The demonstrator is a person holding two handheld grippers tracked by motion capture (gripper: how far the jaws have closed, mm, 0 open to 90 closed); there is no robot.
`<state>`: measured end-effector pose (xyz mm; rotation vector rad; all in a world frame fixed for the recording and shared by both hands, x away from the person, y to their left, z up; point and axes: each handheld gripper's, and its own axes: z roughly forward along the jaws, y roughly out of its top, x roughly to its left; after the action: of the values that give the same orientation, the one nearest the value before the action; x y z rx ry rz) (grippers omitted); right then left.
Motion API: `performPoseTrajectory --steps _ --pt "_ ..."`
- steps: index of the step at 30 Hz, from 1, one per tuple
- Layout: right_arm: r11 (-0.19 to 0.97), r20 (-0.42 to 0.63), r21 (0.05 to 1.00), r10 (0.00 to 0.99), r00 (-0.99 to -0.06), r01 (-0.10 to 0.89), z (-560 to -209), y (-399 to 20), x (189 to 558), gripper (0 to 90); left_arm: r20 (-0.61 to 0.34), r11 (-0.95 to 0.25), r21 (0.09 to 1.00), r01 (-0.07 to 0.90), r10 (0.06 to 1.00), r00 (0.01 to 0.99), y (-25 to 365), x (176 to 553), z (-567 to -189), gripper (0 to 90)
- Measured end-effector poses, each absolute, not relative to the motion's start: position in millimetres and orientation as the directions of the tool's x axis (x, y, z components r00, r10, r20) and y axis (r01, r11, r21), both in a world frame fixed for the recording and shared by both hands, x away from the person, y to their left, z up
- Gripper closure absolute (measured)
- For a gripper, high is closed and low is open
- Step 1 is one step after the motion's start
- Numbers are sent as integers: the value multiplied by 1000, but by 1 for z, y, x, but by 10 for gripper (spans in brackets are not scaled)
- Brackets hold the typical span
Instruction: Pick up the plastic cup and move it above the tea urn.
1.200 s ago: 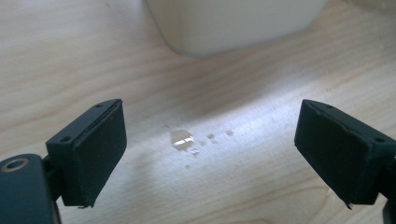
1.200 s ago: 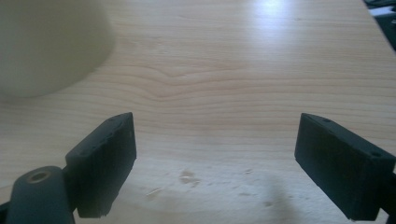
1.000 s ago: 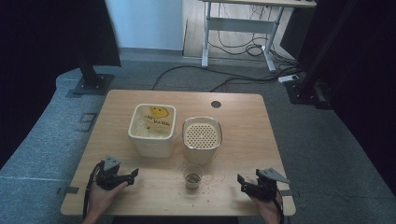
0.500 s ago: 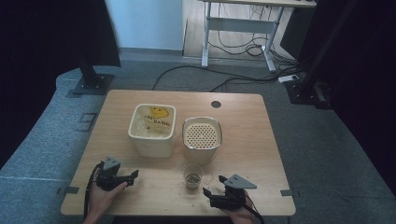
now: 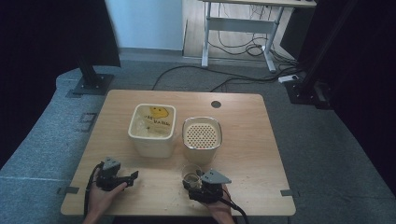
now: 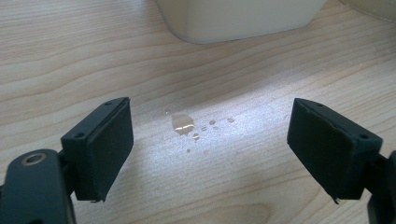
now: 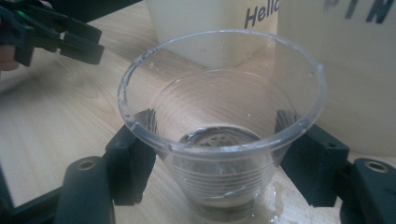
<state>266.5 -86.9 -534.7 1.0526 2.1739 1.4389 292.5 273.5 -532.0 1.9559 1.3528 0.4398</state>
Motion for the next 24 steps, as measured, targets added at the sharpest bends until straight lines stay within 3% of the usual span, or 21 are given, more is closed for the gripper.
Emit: performPoseTrajectory --steps 7,16,24 --pt "248 94 892 717 -690 379 -532 -87 272 388 -115 -208 708 674 909 401 273 292 -534 146" --pt "117 141 928 769 -623 354 -513 -117 273 387 -112 -216 706 674 906 407 273 292 -535 147" --pt "12 136 963 838 -529 268 -479 -156 275 386 -117 -224 697 681 902 416 272 294 -536 147"
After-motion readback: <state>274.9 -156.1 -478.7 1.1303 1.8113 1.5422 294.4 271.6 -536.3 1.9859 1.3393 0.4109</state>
